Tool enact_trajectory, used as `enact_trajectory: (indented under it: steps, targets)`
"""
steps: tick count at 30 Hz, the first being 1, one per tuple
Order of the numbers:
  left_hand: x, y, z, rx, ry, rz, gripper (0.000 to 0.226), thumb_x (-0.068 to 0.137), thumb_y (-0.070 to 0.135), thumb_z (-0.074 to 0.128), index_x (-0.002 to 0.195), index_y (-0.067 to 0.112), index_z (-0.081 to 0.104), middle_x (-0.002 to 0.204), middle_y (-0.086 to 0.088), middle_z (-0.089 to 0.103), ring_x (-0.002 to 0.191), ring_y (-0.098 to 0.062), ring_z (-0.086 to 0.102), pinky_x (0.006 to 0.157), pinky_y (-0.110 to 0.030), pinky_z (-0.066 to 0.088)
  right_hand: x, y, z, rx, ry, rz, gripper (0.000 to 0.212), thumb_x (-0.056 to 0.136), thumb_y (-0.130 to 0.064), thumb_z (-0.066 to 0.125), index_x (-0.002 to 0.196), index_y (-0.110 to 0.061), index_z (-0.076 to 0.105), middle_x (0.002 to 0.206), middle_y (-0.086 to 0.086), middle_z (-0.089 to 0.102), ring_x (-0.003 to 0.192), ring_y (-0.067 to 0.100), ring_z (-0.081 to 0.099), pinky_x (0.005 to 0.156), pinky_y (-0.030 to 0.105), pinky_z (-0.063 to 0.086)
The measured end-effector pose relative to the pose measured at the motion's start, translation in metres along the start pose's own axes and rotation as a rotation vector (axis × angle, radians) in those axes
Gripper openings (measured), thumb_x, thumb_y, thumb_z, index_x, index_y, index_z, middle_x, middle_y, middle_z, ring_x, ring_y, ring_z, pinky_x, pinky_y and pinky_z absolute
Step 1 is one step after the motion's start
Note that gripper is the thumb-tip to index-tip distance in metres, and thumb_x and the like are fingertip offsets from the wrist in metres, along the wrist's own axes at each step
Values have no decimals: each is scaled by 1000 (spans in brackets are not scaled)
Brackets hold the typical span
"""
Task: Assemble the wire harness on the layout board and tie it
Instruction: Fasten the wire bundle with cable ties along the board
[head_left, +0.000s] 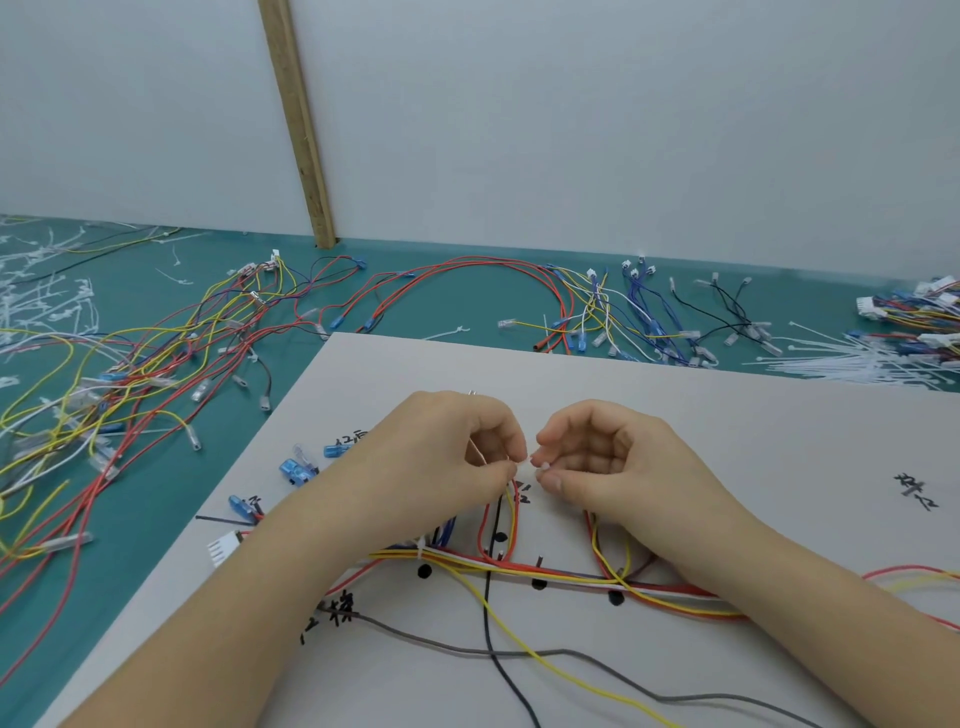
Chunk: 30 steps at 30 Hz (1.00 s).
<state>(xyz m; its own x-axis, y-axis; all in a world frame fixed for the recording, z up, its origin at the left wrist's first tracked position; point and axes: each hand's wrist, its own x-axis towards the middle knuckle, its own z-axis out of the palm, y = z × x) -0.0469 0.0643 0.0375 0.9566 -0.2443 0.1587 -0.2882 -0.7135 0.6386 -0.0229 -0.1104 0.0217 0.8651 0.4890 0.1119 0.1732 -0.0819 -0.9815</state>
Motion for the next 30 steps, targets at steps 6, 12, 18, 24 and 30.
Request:
enact_trajectory:
  steps: [6, 12, 18, 24, 30]
  targets:
    - [1, 0, 0, 26, 9, -9, 29, 79, 12, 61, 69, 39, 56, 68, 11, 64, 60, 3, 55, 59, -10, 43, 1, 1, -1, 75, 29, 24, 29, 74, 16, 63, 80, -13, 60, 68, -1, 70, 72, 6, 67, 66, 12, 50]
    - [2, -5, -5, 42, -28, -133, 26, 79, 13, 62, 67, 36, 59, 66, 12, 67, 62, 4, 59, 60, -9, 44, -1, 0, -1, 91, 65, 37, 25, 76, 11, 64, 79, -13, 62, 65, -2, 67, 68, 14, 67, 63, 18, 54]
    - [0, -11, -18, 126, -7, -312, 12, 71, 17, 66, 59, 20, 64, 60, 9, 67, 57, -3, 59, 59, -21, 50, 0, 2, 2, -22, 132, 83, 20, 77, 7, 64, 72, -12, 60, 62, 2, 67, 65, 16, 69, 71, 30, 57]
    - [-1, -11, -17, 190, -25, -312, 15, 74, 11, 60, 64, 21, 55, 62, 7, 62, 59, -3, 53, 53, -19, 40, 2, 2, 4, -6, 123, 122, 23, 79, 10, 61, 67, -10, 58, 64, 4, 60, 60, 14, 69, 57, 19, 56]
    - [0, 0, -19, -135, 26, -172, 18, 74, 8, 67, 65, 24, 65, 55, 13, 65, 46, 6, 51, 49, -4, 38, 1, 1, -3, -15, 4, 89, 24, 73, 5, 71, 66, -17, 64, 64, -1, 67, 65, 14, 67, 66, 20, 56]
